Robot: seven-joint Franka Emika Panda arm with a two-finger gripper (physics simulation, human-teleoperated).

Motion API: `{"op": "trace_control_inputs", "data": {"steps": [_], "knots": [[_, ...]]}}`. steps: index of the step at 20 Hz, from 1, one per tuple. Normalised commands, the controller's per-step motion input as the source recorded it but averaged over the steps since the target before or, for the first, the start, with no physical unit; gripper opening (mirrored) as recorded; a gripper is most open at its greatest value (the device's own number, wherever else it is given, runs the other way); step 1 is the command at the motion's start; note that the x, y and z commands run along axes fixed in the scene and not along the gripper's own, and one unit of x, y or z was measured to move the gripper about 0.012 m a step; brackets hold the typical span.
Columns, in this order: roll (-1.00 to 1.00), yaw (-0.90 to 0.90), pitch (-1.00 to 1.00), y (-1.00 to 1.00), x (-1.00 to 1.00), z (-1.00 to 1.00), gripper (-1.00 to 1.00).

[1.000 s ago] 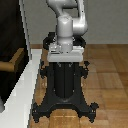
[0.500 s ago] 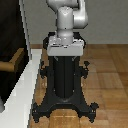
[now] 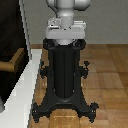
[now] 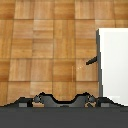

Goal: Open the door by pressing down and pulling on the handle.

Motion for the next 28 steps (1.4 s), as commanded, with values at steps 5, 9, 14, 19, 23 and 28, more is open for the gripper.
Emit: {"op": "trace_control_inputs", "data": {"steps": [5,9,14,19,23,28], "knots": [[0.0,0.0,0.0,-0.2,0.0,0.4,1.0],[0.0,0.0,0.0,-0.75,0.0,0.0,1.0],[0.0,0.0,0.0,-0.8,0.0,0.0,1.0],[0.0,0.0,0.0,-0.6,0.0,0.0,1.0],[0.0,0.0,0.0,-0.75,0.0,0.0,1.0],[0.0,0.0,0.0,-0.6,0.0,0.0,1.0]]}}
